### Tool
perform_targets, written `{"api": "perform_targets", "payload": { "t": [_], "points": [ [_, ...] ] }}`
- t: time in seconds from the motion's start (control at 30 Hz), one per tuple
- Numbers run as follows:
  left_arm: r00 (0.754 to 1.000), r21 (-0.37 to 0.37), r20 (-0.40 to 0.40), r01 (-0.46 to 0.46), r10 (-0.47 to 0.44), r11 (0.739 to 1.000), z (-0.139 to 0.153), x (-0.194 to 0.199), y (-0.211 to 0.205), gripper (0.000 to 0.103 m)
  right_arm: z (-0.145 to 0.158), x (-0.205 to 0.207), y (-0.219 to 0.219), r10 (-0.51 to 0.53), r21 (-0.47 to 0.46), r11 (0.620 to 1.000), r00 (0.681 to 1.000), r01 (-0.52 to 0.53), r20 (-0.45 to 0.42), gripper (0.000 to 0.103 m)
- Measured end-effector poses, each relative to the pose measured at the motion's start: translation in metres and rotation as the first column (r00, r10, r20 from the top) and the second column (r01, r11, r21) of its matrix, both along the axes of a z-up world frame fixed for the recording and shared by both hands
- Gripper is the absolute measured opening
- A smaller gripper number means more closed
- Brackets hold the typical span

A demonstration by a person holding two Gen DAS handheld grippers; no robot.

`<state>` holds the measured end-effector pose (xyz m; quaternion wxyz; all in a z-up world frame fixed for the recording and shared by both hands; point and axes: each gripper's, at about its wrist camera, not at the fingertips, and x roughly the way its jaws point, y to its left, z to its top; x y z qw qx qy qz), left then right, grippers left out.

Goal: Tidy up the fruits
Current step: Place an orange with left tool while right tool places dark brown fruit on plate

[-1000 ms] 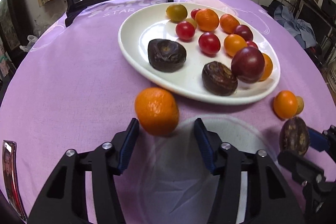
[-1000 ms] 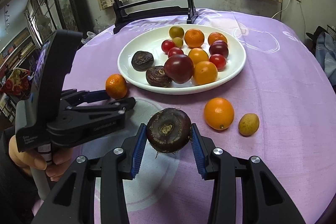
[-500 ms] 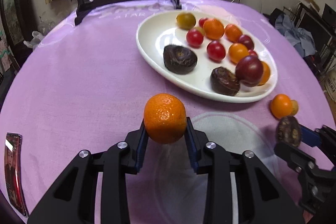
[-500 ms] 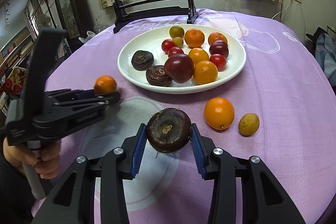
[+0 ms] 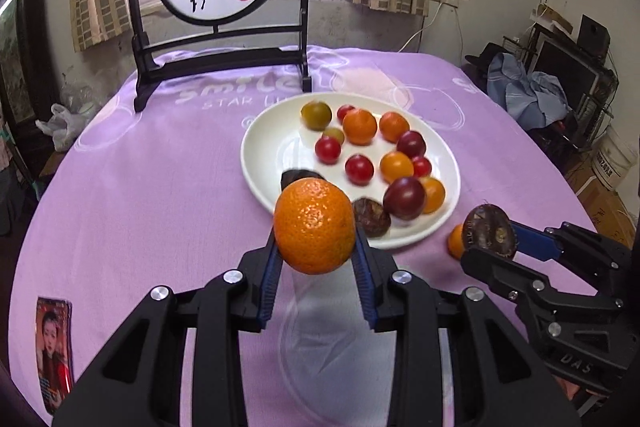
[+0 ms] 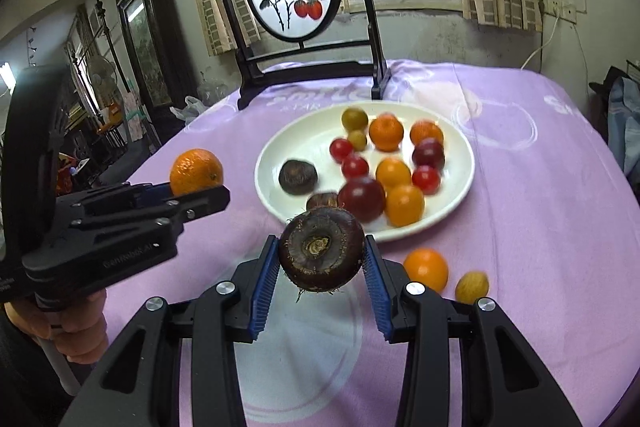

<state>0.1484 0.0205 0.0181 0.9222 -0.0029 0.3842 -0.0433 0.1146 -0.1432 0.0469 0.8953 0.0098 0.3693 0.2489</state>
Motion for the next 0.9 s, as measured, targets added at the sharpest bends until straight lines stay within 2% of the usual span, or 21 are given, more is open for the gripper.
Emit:
{"api": "perform_targets", "payload": {
  "t": [0.2, 0.5, 0.7, 0.77, 0.83, 0.9],
  "points": [
    [1.000, 0.013, -0.016, -0.021, 0.021, 1.000, 0.002, 0.044, -0.005, 0.033, 0.008, 0.040, 0.008, -0.009, -0.009, 1.000, 1.000, 0.009, 0.001, 0.042],
    [0.994, 0.034, -0.079, -0.077, 0.080, 0.996, -0.022, 0.098, 0.002, 0.033, -0.016, 0.086, 0.018, -0.036, -0.015, 0.999, 0.997, 0.035, -0.068, 0.043],
    [0.981, -0.009, -0.153, -0.120, 0.117, 0.993, -0.040, 0.123, 0.012, 0.033, -0.028, 0.105, 0.016, -0.057, 0.028, 0.998, 0.994, 0.059, -0.093, 0.044],
    [0.978, -0.020, -0.157, -0.139, 0.134, 0.990, -0.042, 0.125, 0.015, 0.039, -0.030, 0.106, 0.014, -0.054, 0.046, 0.997, 0.993, 0.059, -0.101, 0.052],
    [0.980, -0.015, -0.142, -0.145, 0.141, 0.989, -0.039, 0.122, 0.014, 0.053, -0.029, 0.104, 0.010, -0.061, 0.054, 0.996, 0.993, 0.067, -0.099, 0.054],
    [0.982, -0.018, -0.127, -0.143, 0.140, 0.990, -0.033, 0.118, 0.014, 0.054, -0.028, 0.102, 0.005, -0.059, 0.069, 0.995, 0.993, 0.066, -0.106, 0.054]
  ]
}}
